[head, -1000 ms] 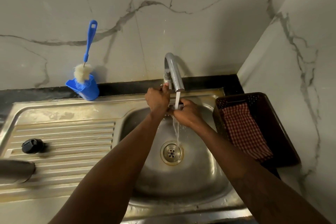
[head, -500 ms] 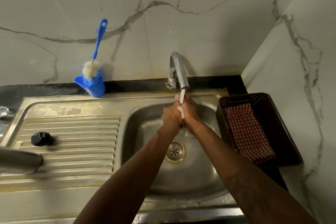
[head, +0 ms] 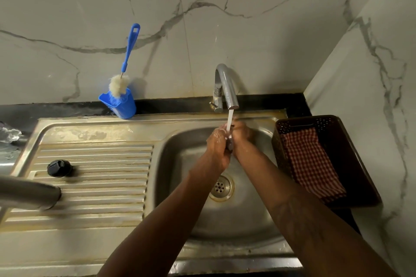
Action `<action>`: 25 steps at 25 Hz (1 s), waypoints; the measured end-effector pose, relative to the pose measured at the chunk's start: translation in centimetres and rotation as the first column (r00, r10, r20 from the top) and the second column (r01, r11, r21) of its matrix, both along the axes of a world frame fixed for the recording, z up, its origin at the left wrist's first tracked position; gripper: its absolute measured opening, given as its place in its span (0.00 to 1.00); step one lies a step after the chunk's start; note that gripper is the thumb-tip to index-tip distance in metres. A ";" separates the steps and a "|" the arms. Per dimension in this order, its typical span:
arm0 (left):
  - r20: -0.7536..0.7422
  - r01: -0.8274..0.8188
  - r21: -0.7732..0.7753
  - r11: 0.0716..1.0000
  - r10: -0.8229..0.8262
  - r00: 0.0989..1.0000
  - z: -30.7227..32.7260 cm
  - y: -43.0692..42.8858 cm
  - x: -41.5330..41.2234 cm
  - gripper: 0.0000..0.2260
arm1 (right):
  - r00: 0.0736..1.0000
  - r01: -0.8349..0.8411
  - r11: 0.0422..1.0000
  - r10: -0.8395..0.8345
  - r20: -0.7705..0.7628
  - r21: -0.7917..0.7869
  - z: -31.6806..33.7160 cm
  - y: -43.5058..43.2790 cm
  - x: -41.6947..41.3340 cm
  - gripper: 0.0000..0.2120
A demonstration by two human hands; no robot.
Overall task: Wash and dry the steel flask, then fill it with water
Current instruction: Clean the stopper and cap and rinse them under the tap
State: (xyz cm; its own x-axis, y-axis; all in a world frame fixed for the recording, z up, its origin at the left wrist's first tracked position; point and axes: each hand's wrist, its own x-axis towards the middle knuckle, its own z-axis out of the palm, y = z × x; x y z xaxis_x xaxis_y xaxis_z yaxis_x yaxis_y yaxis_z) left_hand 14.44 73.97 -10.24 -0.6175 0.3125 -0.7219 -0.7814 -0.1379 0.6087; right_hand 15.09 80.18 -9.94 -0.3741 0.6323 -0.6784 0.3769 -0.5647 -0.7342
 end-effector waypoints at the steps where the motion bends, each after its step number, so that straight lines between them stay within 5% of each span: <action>1: 0.027 -0.039 0.039 0.998 0.038 0.999 -0.9 0.2 0.0 0.16 | 0.999 0.036 0.995 -0.037 -0.006 -0.093 0.2 0.0 -0.4 0.18; 3: 0.113 -0.110 0.094 0.989 0.099 0.989 -0.9 0.1 0.0 0.19 | 0.991 -0.128 0.990 0.126 0.042 0.052 0.1 -0.1 -0.9 0.16; 6: 0.297 -0.106 0.075 0.992 0.079 0.951 -2.2 1.2 -2.0 0.22 | 0.895 -0.446 0.831 0.406 0.184 0.333 -0.1 -2.1 0.0 0.15; 7: 0.057 0.135 -0.271 0.953 -0.124 0.991 -2.6 0.8 -1.8 0.21 | 0.850 -0.526 0.749 0.475 0.228 0.403 -0.4 -2.5 0.3 0.17; 8: -0.211 0.084 -0.450 0.889 -0.197 0.957 -2.0 0.3 -1.4 0.21 | 0.796 -0.603 0.650 0.533 0.288 0.462 -0.4 -2.5 0.7 0.18; 10: 0.230 -0.040 0.105 0.994 0.015 0.973 -1.2 0.2 -1.8 0.16 | 0.730 -0.665 0.444 0.556 0.398 0.600 -0.2 -1.5 1.5 0.17; 12: 0.198 -0.006 0.202 0.979 -0.034 0.980 -1.6 -1.2 -1.5 0.19 | 0.675 -0.691 0.218 0.538 0.506 0.690 0.1 -0.1 2.4 0.13; 19: 0.028 0.092 0.196 0.976 -0.099 0.995 -2.1 -2.0 -1.5 0.27 | 0.305 -0.513 -0.466 0.687 0.660 0.721 2.0 2.8 4.6 0.12; 21: 0.055 0.162 0.179 0.970 -0.174 0.983 -1.6 -2.1 -1.3 0.32 | 0.237 -0.566 -0.526 0.634 0.736 0.635 3.1 3.6 4.4 0.12; 23: 0.035 0.187 0.071 0.980 -0.189 0.981 -1.4 -1.7 -0.9 0.27 | 0.172 -0.683 -0.570 0.482 0.859 0.457 3.4 3.0 3.9 0.13; 25: 0.033 0.164 0.063 0.984 -0.166 0.986 -0.7 -1.1 -0.8 0.21 | 0.126 -0.810 -0.497 0.369 0.921 0.310 3.4 1.3 3.4 0.15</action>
